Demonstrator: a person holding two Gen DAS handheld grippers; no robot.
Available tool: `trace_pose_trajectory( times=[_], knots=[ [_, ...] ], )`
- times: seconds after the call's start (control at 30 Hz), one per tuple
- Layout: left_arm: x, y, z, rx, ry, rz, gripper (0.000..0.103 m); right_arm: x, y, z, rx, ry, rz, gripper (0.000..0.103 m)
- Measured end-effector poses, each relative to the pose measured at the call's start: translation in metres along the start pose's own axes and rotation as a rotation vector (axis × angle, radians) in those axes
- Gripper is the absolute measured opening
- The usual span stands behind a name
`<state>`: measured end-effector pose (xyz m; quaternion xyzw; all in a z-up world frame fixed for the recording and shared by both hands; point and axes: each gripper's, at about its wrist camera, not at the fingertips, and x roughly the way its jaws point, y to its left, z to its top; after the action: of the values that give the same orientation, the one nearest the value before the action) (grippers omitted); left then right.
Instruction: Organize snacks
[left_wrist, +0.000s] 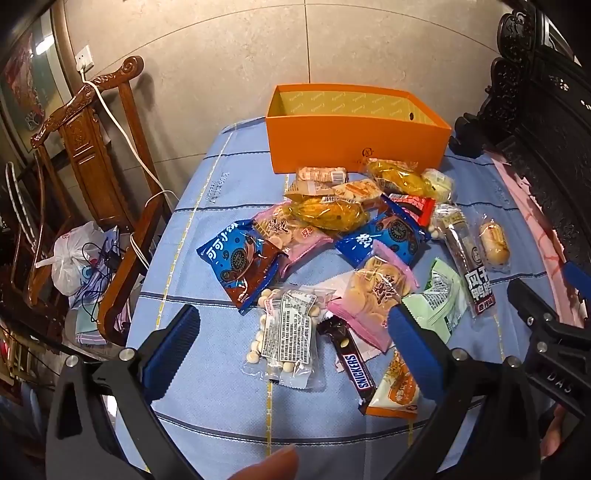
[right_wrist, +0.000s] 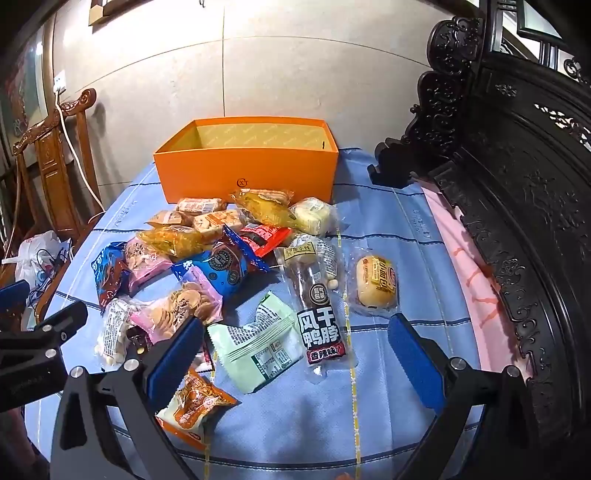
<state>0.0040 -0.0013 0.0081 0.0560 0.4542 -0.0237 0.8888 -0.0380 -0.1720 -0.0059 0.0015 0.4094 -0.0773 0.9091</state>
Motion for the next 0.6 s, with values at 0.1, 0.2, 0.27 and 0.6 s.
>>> trace_pose_trajectory(
  times=[0.1,0.2,0.27,0.6],
  knots=[
    [-0.002,-0.001,0.001,-0.005,-0.008,0.007,0.099,0.002,0.001,0.002,-0.013,-0.005,0.008,0.1],
    [-0.002,-0.002,0.001,-0.007,-0.014,0.019,0.099,0.003,0.0,0.004,-0.023,-0.012,0.011,0.1],
    [-0.001,-0.001,0.002,-0.012,-0.013,0.024,0.099,0.005,0.001,0.005,-0.032,-0.011,0.007,0.1],
    [0.014,-0.001,0.021,0.005,-0.007,0.015,0.099,0.018,0.001,0.016,-0.019,0.005,-0.009,0.1]
  ],
)
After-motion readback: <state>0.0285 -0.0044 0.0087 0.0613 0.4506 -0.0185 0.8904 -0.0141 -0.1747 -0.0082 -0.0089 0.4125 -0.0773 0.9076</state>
